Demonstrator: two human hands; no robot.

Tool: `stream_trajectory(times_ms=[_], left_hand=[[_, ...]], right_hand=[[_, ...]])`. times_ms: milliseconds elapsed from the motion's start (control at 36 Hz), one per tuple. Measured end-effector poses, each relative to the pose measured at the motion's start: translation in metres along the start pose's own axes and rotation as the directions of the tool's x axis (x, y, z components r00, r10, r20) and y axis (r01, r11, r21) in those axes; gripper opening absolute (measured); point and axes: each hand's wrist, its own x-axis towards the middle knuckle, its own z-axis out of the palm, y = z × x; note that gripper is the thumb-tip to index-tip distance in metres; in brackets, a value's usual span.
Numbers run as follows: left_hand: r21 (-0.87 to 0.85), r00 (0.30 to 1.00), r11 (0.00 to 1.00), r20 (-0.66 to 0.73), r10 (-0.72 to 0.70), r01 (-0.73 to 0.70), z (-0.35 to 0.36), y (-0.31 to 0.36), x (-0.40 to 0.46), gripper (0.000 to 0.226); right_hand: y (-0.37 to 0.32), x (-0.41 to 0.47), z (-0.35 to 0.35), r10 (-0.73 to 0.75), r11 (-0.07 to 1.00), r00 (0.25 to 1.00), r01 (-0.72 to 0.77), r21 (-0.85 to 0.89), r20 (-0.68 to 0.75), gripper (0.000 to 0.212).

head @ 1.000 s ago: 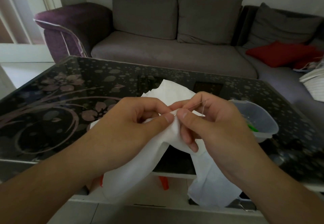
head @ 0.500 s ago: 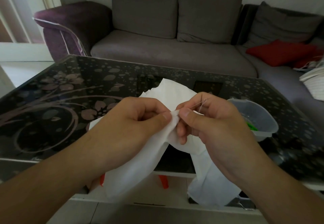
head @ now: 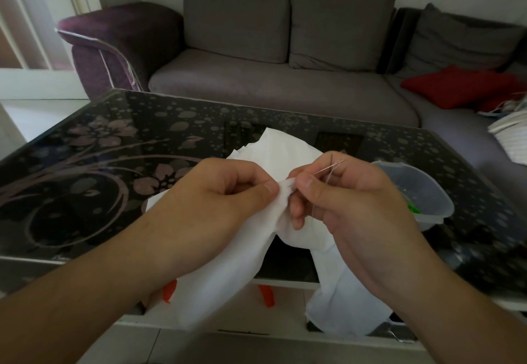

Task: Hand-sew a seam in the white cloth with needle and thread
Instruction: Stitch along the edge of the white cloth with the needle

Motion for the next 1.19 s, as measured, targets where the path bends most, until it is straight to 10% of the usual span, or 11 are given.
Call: stream_trajectory(times_ms=[972,1195], left_hand=[[0.056,1.000,0.998,-0.008,0.012,-0.012,0.000,0.003,-0.002,0.025],[0.079,0.999,0.997,-0.030,0.025,-0.022,0.002,0.001,0.000,0.024]], right_hand=[[-0.002,-0.005,0.017,-0.144,0.944,0.976,0.086,-0.319,-0.163,0.017],[-0.001,-0.002,0.012,-0.066,0.988,0.987,0.043,-0.151,-0.149,0.014]])
